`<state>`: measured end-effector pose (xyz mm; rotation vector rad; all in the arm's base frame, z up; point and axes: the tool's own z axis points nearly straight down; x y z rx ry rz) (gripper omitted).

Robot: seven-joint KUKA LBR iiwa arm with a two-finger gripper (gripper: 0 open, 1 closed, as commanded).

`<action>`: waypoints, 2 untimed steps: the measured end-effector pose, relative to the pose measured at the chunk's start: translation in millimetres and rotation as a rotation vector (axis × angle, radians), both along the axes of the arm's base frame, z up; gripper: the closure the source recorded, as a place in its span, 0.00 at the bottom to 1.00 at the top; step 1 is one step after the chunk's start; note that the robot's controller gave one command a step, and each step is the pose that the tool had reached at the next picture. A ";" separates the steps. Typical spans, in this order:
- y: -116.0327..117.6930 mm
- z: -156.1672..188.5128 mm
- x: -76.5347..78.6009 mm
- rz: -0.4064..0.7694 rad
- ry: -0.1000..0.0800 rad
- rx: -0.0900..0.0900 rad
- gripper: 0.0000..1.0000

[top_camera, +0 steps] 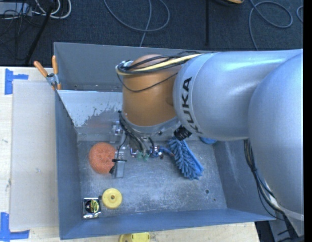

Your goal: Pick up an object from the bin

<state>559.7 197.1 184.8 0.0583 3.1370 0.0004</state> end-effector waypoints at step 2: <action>23.7 -43.0 43.7 0.074 -0.003 0.002 0.00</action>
Offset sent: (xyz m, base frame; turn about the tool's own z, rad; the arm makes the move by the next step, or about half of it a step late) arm 0.0529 0.0225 -0.0583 -0.0818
